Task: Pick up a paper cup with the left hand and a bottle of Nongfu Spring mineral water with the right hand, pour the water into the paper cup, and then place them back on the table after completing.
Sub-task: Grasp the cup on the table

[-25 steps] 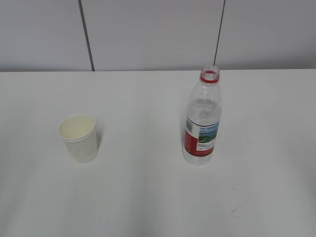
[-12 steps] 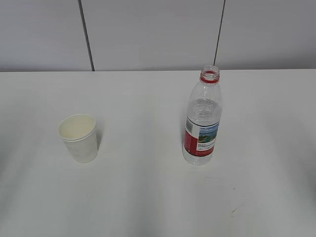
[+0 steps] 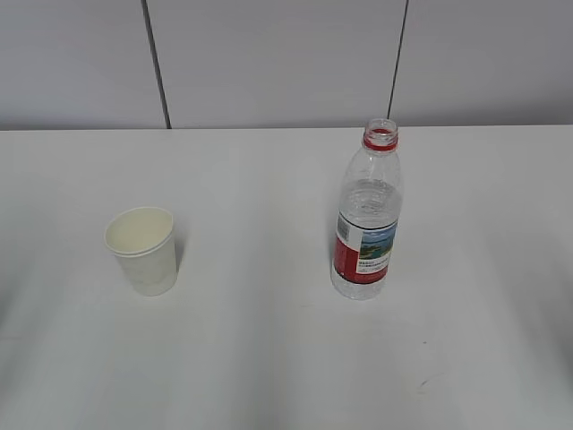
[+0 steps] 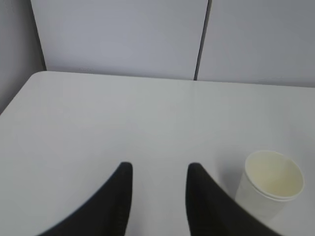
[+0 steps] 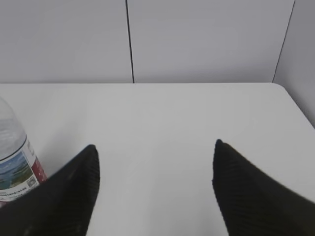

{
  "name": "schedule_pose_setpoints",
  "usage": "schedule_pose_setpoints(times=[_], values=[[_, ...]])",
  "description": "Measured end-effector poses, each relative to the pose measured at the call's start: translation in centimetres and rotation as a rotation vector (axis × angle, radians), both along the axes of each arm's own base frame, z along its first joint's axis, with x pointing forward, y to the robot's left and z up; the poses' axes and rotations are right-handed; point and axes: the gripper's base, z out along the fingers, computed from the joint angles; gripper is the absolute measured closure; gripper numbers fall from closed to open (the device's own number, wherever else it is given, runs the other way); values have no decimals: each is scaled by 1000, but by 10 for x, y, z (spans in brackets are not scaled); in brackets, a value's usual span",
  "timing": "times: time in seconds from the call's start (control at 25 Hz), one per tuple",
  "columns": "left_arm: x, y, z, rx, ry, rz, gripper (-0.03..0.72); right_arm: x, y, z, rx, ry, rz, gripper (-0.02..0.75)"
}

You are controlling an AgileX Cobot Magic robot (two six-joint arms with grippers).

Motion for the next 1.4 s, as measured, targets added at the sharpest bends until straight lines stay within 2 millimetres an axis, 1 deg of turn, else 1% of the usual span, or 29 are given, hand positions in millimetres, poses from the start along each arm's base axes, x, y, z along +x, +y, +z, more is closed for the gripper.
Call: schedule_pose_setpoints(times=[0.16, 0.44, 0.64, 0.8, 0.96, 1.12, 1.4], values=[[3, -2, -1, 40, -11, -29, 450, 14, 0, -8, 16, 47, -3, 206], [21, -6, -4, 93, -35, -66, 450, 52, -2, -29, 125, 114, -47, 206], [39, -8, -14, 113, 0, -80, 450, 82, -4, -37, 145, 147, -61, 206], [52, -8, -25, 114, 45, -81, 450, 99, -3, -45, 118, 142, -41, 206], [64, -9, -41, 115, 119, -84, 450, 110, 0, -58, 76, 153, 4, 206], [75, -9, -52, 116, 127, -83, 450, 116, 2, -70, 45, 172, 45, 206], [90, -11, -67, 78, 126, -80, 450, 120, 11, -74, 6, 148, 157, 206]])
